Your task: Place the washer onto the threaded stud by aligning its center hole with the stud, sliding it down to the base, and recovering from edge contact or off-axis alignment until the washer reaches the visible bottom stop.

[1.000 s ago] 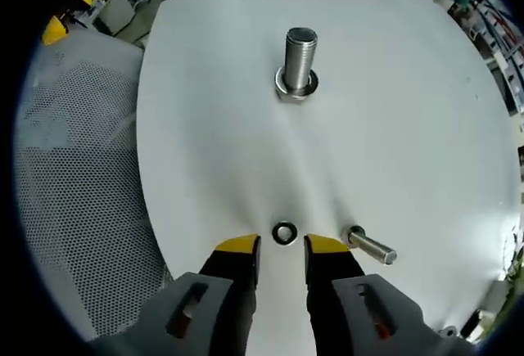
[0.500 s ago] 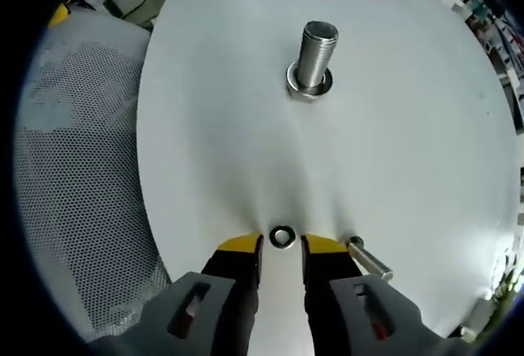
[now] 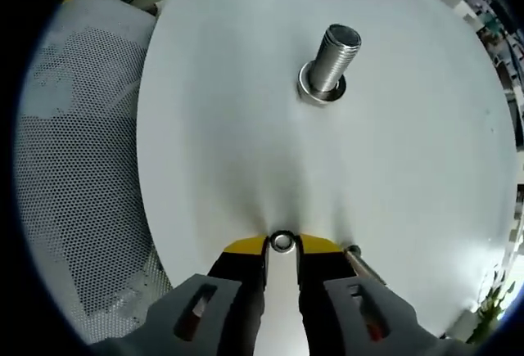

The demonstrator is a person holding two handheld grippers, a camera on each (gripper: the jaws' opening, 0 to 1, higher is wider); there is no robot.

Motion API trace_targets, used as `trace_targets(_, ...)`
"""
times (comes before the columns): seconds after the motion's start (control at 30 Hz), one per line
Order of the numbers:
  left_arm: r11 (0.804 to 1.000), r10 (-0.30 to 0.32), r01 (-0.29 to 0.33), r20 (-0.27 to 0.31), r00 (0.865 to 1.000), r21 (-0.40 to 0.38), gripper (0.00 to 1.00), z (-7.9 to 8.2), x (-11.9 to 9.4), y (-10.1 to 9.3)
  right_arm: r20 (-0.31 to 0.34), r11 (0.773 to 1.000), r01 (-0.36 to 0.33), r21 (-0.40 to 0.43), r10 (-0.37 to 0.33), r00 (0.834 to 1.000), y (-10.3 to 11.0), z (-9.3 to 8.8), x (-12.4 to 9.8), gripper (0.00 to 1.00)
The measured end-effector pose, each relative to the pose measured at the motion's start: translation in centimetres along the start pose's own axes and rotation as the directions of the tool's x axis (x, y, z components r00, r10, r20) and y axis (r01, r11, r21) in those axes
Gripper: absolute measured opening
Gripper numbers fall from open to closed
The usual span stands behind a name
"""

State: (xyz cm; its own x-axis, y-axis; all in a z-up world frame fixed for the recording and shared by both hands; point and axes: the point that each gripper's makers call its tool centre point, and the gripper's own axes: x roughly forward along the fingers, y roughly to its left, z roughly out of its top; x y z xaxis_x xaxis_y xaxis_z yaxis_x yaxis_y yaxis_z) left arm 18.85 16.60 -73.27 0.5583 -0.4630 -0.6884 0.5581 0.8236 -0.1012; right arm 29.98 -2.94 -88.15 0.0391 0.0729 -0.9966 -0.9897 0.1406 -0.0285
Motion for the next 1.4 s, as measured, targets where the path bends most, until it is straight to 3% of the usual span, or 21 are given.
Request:
trace_targets(0.7, 1.000, 0.010, -0.010, 0.002, 1.000, -0.005, 0.15, 0.0, 0.0, 0.3, 0.066, 0.998, 0.017, 0.064, -0.021, 0.998, 0.0, 0.0, -0.1, 0.14)
trace_targets(0.8, 1.000, 0.008, -0.008, -0.003, 1.000, -0.003, 0.15, -0.1, 0.0, 0.2, 0.105, 0.992, 0.004, 0.125, -0.018, 0.994, -0.1, 0.0, -0.2, 0.14)
trace_targets(0.93, 1.000, 0.006, -0.006, -0.001, 1.000, -0.003, 0.14, 0.0, 0.0, 0.2, 0.131, 0.989, -0.004, 0.146, -0.016, 0.991, -0.2, 0.0, -0.3, 0.13)
trace_targets(1.1, 1.000, 0.002, -0.002, 0.000, 1.000, -0.002, 0.14, 0.0, -0.1, 0.2, 0.124, 0.987, -0.009, 0.159, -0.011, 0.992, 0.0, 0.0, -0.3, 0.13)
trace_targets(1.4, 1.000, -0.002, 0.002, 0.009, 1.000, -0.005, 0.14, 0.1, 0.0, 0.1, 0.173, 0.982, 0.005, 0.189, -0.038, 0.984, -0.7, -1.0, -2.4, 0.13)
